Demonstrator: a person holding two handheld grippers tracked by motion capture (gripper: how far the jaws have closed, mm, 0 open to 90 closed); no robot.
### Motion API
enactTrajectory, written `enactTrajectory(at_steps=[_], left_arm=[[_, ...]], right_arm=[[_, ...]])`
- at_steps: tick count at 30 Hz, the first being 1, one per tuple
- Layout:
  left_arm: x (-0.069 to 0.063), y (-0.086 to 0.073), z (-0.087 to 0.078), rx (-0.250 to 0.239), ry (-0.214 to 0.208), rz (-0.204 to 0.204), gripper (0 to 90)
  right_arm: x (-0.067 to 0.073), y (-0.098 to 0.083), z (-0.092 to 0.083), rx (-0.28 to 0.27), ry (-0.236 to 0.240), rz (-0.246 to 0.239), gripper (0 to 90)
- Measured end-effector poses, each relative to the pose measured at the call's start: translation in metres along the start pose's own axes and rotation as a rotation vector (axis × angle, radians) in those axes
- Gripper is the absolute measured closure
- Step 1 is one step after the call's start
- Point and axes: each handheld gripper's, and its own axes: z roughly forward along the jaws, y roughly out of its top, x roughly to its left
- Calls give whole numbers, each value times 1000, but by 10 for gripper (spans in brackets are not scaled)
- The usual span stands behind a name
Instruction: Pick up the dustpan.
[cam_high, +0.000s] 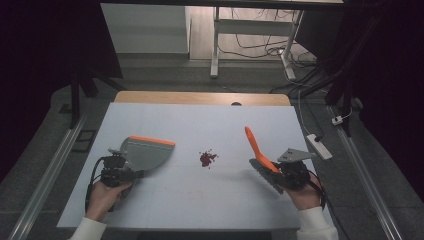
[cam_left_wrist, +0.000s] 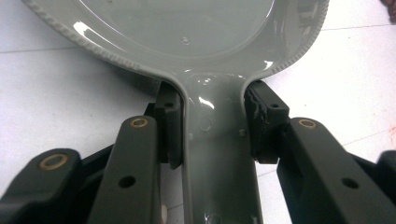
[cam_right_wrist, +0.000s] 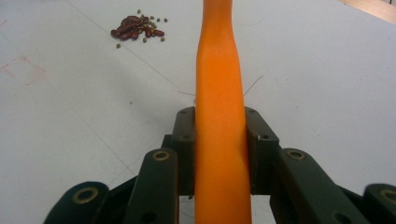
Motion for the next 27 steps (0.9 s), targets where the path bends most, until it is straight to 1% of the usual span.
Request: enactTrajectory(at_steps=[2,3,5,6,8,11,13,14,16,17,18,20,21,22,23,24,27], left_arm=[[1,-1,-1,-7,-3,15,617],[1,-1,-1,-7,-3,15,618],[1,-1,-3,-30,-11,29,617],[1,-1,-3,-30,-11,29,618],[1,-2,-6,-54,-24,49,618],[0,-2,-8,-68,-27,64,618],[0,-2,-10,-82,-36,76,617],[1,-2,-11,-88,-42,82,617],[2,-2,-12,-110,-63,110,617],[2,-2,-12,-110,-63,110,617],[3,-2,-13,-128,-78,131,618],[5,-1,-13,-138,-96,150,617],[5,-1,-13,-138,-96,150,618],[6,0,-13,-142,-102,158,617],[7,1,-12,-146,-111,175,617],[7,1,-12,-146,-111,175,617],[9,4,-9,-154,-134,203,617]], right_arm=[[0,0,-1,-1,0,4,700],[0,1,-1,-3,-1,4,699],[0,1,-2,-5,-2,4,700],[-1,0,-2,-6,-3,5,700],[-1,0,-2,-7,-6,6,699],[-1,0,-2,-7,-7,7,700],[-1,0,-3,-8,-9,7,700],[-1,0,-3,-8,-9,7,700],[-1,1,-3,-11,-13,3,700],[-1,1,-3,-12,-14,2,699],[-1,1,-3,-14,-15,2,700],[0,2,-3,-16,-20,3,700],[0,2,-3,-16,-21,2,700],[0,2,-3,-15,-23,2,700],[0,2,-2,-14,-25,2,700],[0,2,-2,-13,-26,1,700],[0,3,-1,-9,-32,0,700]])
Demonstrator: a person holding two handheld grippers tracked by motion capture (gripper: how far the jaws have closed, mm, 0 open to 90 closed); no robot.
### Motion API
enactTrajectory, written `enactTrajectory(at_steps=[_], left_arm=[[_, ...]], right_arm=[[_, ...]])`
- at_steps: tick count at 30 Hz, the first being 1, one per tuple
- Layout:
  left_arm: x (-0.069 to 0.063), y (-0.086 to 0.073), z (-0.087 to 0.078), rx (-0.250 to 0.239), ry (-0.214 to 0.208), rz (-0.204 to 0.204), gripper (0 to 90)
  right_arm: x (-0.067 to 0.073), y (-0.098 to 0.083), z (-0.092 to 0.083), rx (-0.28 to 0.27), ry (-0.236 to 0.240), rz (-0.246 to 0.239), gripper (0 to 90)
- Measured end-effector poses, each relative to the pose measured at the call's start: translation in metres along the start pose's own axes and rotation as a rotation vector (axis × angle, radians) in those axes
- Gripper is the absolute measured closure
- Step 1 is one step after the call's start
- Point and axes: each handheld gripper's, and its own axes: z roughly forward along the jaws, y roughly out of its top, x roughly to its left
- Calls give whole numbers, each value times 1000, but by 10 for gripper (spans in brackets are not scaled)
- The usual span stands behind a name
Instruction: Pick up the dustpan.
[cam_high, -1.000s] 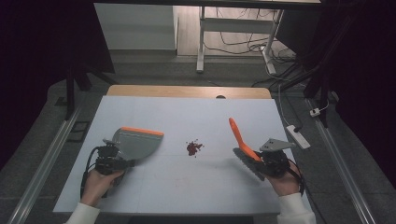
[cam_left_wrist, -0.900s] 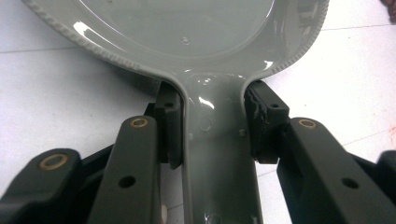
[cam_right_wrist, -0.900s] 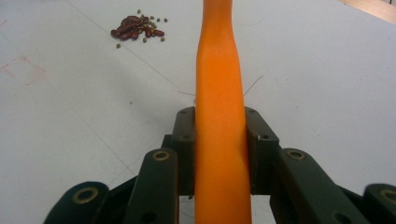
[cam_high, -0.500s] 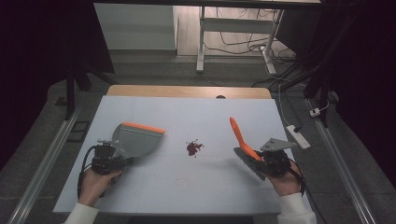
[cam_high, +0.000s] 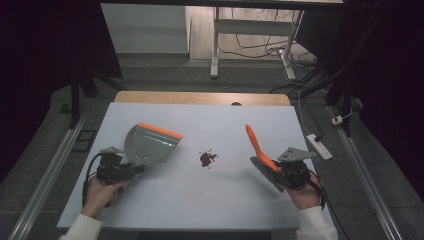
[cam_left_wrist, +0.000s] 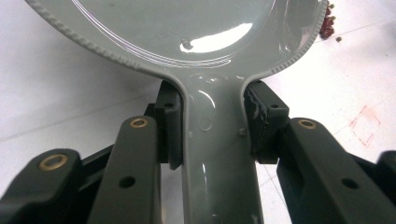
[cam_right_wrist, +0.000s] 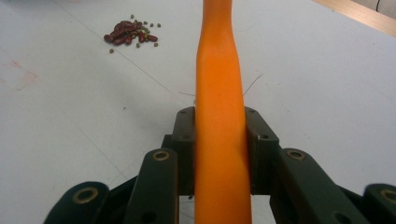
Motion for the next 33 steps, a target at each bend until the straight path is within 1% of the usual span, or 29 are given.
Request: enactTrajectory(at_steps=[1,2,3,6,7,8,10,11,12,14,15,16,17,19,20,21,22,24,25,26,28,29,30,31,32,33], left_arm=[[1,1,1,-3,-6,6,617],[4,4,4,-11,-15,21,617],[4,4,4,-11,-15,21,617],[9,8,8,-3,-20,38,617],[11,9,9,7,-33,60,617],[11,9,9,7,-33,60,617],[11,10,8,6,-38,80,617],[10,10,6,1,-48,92,617],[10,10,6,1,-48,92,617],[8,8,4,-8,-55,107,617],[6,7,1,-12,-65,125,617],[6,7,1,-12,-65,125,617],[4,7,-1,-12,-66,138,617],[3,7,-1,-12,-67,144,617],[2,7,-3,-18,-85,157,617],[1,7,-4,-23,-94,162,617],[1,7,-4,-23,-94,162,617],[-1,7,-6,-30,-112,183,617],[-1,7,-6,-30,-112,183,617],[-3,7,-7,-29,-116,200,617],[-4,7,-9,-28,-126,214,617],[-4,7,-9,-28,-126,214,617],[-5,7,-10,-24,-133,231,617],[-5,7,-10,-24,-133,231,617],[-6,7,-11,-22,-139,245,617],[-6,7,-11,-22,-139,245,617]], right_arm=[[0,0,0,1,-2,1,700],[0,0,0,0,-3,3,700],[0,0,1,1,-3,5,700],[0,0,2,6,-5,-1,700],[0,1,3,9,-1,1,700],[0,1,3,9,-1,1,700],[1,2,4,8,2,1,700],[1,2,4,7,2,2,700],[1,2,5,7,0,2,700],[1,2,6,8,1,4,700],[1,2,6,8,3,7,700],[1,1,6,6,4,9,700],[1,2,7,4,4,11,700],[1,3,7,1,6,18,700],[1,3,8,-2,8,18,699],[1,4,8,-6,9,15,699],[1,5,9,-7,10,20,700],[1,8,11,-11,12,21,700],[1,9,12,-13,15,21,700],[1,11,13,-14,17,23,700],[2,14,16,-13,18,22,699],[2,16,18,-12,19,21,700],[3,18,20,-12,21,19,700],[3,19,21,-12,24,17,700],[3,21,23,-13,25,16,700],[3,21,23,-13,25,16,700]])
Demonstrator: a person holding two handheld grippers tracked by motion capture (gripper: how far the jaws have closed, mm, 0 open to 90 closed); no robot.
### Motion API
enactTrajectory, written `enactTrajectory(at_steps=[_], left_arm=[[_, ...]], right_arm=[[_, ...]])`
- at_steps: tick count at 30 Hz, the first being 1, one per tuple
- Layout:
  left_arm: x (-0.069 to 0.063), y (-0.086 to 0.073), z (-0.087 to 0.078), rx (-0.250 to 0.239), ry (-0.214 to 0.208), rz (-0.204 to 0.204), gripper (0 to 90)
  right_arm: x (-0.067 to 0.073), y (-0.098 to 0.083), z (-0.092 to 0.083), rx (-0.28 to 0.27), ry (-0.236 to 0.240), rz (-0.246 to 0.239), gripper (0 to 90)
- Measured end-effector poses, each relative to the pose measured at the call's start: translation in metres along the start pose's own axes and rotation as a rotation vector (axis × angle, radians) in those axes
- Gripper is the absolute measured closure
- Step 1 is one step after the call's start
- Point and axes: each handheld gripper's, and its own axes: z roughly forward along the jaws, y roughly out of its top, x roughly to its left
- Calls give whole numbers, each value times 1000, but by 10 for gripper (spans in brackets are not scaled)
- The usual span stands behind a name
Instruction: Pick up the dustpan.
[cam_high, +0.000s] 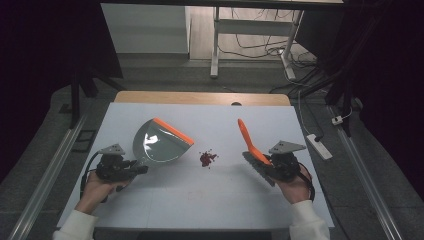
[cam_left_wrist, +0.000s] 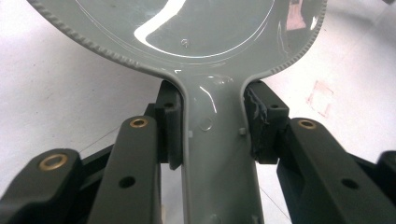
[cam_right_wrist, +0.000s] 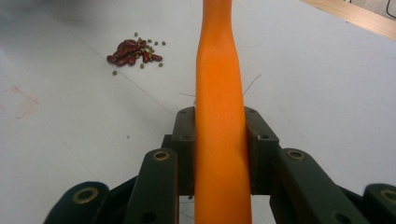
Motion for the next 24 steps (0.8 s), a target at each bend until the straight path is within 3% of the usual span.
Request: enactTrajectory(at_steps=[24], left_arm=[[-7,3,3,82,-53,88,617]], right_arm=[[-1,27,24,-15,14,5,700]])
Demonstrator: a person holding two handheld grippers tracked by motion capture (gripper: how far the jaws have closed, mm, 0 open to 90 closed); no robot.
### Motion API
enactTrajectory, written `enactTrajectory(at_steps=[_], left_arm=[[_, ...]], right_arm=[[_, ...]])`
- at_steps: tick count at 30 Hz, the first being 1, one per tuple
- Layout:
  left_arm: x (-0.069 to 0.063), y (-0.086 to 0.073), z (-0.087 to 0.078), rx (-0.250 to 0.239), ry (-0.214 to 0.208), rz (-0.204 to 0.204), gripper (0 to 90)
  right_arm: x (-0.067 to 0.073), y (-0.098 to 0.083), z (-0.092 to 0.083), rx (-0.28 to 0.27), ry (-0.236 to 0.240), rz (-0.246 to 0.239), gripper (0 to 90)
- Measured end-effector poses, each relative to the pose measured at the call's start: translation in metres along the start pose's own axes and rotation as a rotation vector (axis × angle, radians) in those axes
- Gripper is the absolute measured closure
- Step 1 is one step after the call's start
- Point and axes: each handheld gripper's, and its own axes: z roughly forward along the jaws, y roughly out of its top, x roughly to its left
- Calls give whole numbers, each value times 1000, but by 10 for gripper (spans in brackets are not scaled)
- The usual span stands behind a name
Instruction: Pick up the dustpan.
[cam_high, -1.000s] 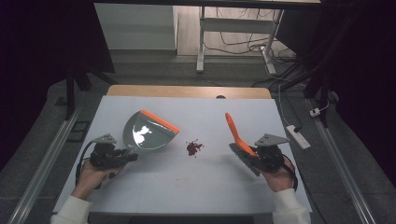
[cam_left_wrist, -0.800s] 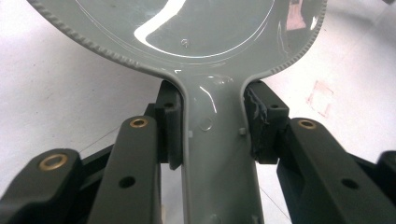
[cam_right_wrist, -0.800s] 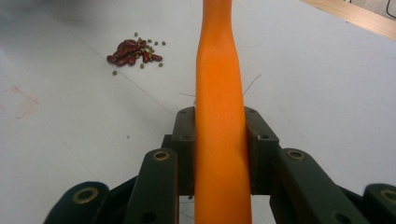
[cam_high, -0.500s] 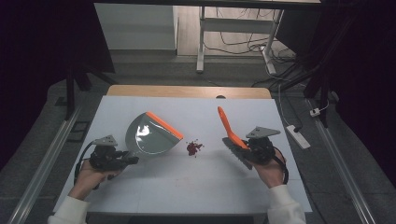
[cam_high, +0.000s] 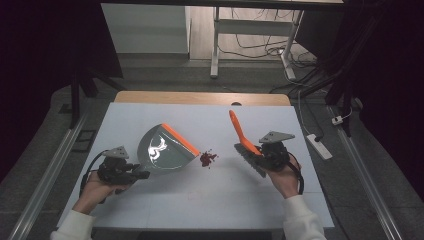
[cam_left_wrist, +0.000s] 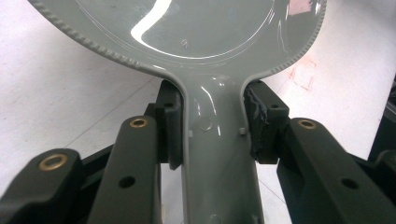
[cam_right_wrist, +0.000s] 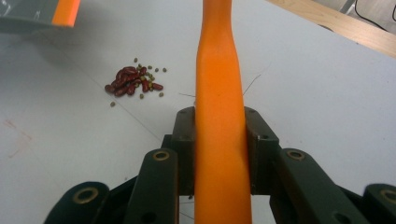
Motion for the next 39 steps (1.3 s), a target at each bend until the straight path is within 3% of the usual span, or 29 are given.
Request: enactTrajectory(at_steps=[33,39], left_arm=[[-16,1,19,147,-126,112,616],[-18,1,23,173,-123,113,616]], right_arm=[[3,41,36,-39,19,-11,700],[6,44,46,-24,14,-24,701]])
